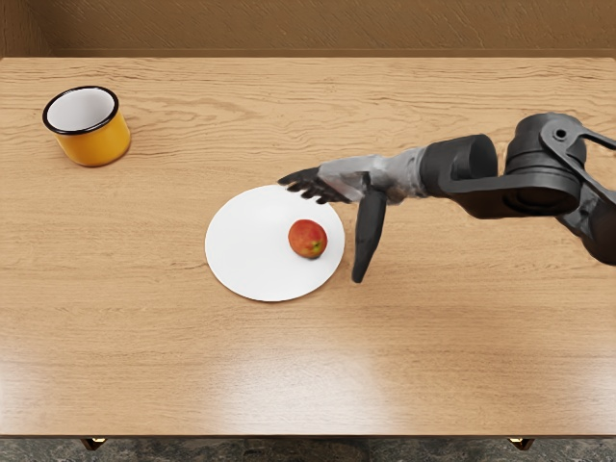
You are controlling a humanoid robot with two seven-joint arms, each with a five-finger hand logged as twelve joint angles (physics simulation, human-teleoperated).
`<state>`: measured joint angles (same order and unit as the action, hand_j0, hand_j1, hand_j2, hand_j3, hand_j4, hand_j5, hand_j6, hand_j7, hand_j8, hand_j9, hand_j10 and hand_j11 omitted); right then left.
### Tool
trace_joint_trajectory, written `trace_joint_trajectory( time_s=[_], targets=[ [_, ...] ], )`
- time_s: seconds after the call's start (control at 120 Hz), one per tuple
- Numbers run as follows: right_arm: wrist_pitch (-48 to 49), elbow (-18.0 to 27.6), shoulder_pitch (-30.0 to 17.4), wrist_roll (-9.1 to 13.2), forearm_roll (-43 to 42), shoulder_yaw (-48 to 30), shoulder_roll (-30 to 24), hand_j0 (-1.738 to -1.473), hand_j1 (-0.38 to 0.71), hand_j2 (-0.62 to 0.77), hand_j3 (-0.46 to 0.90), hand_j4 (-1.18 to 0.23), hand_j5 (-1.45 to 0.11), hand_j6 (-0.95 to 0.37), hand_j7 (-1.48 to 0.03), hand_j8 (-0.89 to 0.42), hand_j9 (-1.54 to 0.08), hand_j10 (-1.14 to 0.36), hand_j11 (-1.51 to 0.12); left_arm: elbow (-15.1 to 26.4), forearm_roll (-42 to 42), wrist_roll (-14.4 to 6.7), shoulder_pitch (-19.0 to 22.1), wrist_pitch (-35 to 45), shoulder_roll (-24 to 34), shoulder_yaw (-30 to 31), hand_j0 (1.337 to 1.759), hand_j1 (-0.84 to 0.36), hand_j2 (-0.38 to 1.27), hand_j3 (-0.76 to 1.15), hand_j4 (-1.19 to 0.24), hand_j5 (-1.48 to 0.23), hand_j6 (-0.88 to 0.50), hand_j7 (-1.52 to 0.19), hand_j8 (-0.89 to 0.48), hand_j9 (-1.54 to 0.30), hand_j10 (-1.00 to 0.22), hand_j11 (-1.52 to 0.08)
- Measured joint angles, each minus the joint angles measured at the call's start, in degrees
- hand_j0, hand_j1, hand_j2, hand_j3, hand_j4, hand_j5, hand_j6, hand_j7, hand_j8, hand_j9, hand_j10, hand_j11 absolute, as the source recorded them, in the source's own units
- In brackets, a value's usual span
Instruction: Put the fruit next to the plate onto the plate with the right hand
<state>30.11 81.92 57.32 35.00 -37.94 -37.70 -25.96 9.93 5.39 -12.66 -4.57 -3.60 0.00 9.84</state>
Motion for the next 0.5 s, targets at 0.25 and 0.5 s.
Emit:
trace_joint_trajectory(
  time_s=[0.25, 0.5],
  targets=[
    [4.5, 0.1, -0.3, 0.0, 19.1, -1.5, -12.6, -1.658, -0.35, 0.0, 0.0, 0.0, 0.0, 0.0, 0.0, 0.0, 0.0, 0.0, 0.0, 0.0, 0.0, 0.0, 0.0, 0.0, 0.0, 0.0, 1.658, 0.35, 0.0, 0.0, 0.0, 0.0, 0.0, 0.0, 0.0, 0.0, 0.0, 0.0],
    [4.9, 0.2, -0.8, 0.0, 26.3, -1.6, -17.6, -1.658, -0.35, 0.0, 0.0, 0.0, 0.0, 0.0, 0.0, 0.0, 0.0, 0.0, 0.0, 0.0, 0.0, 0.0, -0.1, 0.0, 0.0, 0.0, 1.658, 0.35, 0.0, 0.0, 0.0, 0.0, 0.0, 0.0, 0.0, 0.0, 0.0, 0.0]
  ],
)
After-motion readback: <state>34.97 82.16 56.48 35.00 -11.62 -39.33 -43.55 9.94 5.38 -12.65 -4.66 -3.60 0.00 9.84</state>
